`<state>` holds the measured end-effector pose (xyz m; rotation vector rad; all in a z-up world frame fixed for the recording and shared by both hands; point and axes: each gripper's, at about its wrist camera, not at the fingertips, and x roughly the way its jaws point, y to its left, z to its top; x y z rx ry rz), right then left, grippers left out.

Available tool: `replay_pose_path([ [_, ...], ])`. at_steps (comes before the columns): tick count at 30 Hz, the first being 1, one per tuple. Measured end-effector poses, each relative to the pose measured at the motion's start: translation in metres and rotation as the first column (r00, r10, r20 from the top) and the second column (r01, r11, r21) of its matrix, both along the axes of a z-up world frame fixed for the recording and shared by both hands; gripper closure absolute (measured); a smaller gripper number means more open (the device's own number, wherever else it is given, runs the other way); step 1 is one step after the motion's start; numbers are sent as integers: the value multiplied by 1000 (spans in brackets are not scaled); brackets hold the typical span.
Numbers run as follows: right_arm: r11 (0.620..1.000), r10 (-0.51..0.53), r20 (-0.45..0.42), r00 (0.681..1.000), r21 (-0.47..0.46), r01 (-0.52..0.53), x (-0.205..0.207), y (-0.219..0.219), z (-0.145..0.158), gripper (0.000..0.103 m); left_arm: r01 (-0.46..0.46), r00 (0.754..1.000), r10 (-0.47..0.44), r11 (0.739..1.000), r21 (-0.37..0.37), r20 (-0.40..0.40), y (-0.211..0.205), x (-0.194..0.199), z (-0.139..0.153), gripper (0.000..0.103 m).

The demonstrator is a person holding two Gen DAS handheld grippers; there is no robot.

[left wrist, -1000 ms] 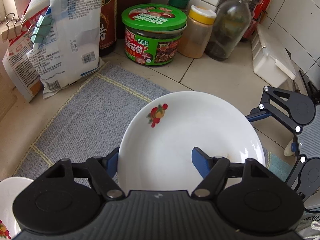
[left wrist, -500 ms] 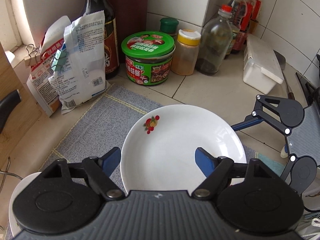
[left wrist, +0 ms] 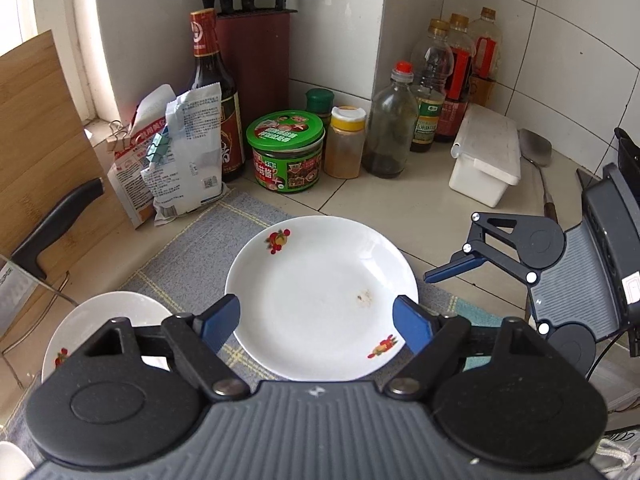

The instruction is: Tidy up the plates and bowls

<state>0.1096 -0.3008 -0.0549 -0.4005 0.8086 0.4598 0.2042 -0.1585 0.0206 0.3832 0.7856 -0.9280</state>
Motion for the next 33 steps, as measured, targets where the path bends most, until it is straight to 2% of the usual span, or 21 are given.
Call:
replay_pose_path([
  [4, 1000, 30, 20, 999, 9, -30, -8, 14, 6, 0, -52, 998, 53, 998, -30, 39, 23, -27, 8, 14],
  [11, 999, 27, 29, 999, 34, -28, -12, 41, 14, 0, -160, 984, 166, 982, -99, 60, 69, -59, 12, 13],
  [14, 999, 19, 22, 1000, 47, -20, -11, 54, 15, 0, -208, 971, 219, 971, -115, 97, 92, -72, 8, 10],
  [22, 996, -37, -13, 999, 84, 38, -12, 97, 10, 0, -299, 929, 314, 949, -103, 195, 146, -111, -6, 9],
  [27, 986, -101, -46, 994, 129, 106, -16, 121, 5, 0, -346, 910, 360, 933, -102, 206, 177, -131, -13, 8],
  [33, 971, -153, -90, 984, 172, 167, -24, 147, -1, 0, -386, 903, 398, 917, -103, 163, 215, -145, -23, 8],
])
